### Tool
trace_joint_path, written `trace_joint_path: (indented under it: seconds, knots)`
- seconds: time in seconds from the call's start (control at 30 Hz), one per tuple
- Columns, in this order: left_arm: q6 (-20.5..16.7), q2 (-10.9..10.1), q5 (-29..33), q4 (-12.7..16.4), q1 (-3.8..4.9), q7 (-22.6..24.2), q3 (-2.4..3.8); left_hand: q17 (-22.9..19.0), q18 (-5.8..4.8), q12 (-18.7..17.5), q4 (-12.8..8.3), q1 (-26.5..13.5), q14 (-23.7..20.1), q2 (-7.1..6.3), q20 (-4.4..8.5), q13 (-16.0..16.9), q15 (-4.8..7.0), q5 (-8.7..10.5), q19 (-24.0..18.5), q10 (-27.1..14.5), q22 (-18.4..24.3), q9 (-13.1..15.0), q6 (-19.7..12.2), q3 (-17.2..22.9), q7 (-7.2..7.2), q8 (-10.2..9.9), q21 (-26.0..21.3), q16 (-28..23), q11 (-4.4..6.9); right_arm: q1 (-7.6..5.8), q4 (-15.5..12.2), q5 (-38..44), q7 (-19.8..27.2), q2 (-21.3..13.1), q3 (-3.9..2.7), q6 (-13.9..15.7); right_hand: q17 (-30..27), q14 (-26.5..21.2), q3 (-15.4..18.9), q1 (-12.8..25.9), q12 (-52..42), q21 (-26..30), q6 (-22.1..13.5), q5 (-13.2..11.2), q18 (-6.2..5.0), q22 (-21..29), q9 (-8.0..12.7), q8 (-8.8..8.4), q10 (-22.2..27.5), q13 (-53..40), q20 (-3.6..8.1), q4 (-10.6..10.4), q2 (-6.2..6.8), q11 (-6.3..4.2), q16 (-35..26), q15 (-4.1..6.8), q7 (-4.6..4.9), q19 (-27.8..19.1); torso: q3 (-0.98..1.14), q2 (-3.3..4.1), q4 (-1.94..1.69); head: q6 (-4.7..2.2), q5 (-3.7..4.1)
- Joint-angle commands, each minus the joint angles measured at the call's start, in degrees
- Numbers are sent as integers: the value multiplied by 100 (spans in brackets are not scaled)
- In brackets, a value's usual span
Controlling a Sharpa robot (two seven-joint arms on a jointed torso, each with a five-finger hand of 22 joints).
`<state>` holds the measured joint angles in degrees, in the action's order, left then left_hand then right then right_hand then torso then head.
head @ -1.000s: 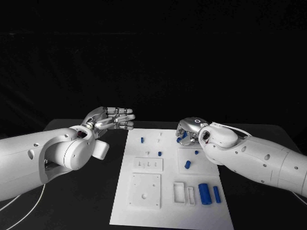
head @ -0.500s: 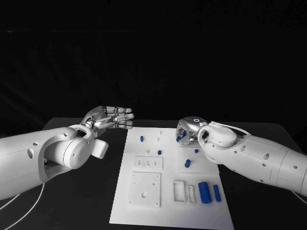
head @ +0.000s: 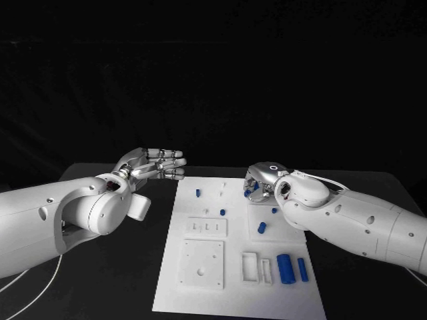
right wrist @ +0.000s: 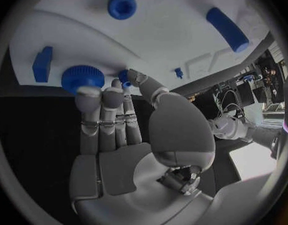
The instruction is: Assemble the parts on the task board
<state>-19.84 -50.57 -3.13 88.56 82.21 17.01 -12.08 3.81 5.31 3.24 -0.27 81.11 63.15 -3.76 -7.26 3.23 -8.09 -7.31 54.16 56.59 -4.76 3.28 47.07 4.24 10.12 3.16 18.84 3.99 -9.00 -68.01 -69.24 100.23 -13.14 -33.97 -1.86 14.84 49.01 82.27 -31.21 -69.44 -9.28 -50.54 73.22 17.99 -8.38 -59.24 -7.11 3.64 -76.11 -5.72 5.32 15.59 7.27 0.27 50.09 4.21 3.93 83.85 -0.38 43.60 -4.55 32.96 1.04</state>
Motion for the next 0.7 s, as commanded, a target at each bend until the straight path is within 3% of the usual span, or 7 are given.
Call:
trace_joint_path:
  seconds: [0.03,0.3,0.7]
  knots:
    - [22,12,-28,-6,20,22,5,-4,64,17,10,17,-40,-37,-18,8,-11,-1,-6,-25,5,-8,-33,-14,-19,16,36,-37,4,11,-77,24,-120,-16,4,401,9,0,-74,5,-33,37,49,59,60,-27,-155,6,-40,-157,48,6,-49,-17,-43,33,-9,56,-3,3,-2,19,-7]
    - [-10,1,-34,-19,20,27,5,-6,63,16,-5,26,-55,-34,-21,8,-15,-5,-12,-25,10,-8,-35,-15,-18,15,39,-40,5,11,-222,96,-245,7,1,930,35,15,-145,-13,-20,149,82,9,63,-159,-264,4,-62,-306,58,11,-10,-31,-68,44,-23,104,-2,22,-9,-8,-19]
    - [-12,22,-54,-8,20,31,5,-5,68,17,-15,31,-58,-33,-22,8,-17,-6,-12,-23,13,-8,-28,-15,-18,16,48,-38,6,11,-110,274,-367,265,-4,1077,47,18,-173,-29,-5,222,97,-66,72,-260,-267,3,-73,-335,60,8,4,-35,-77,46,-26,129,-6,37,-22,-42,-35]
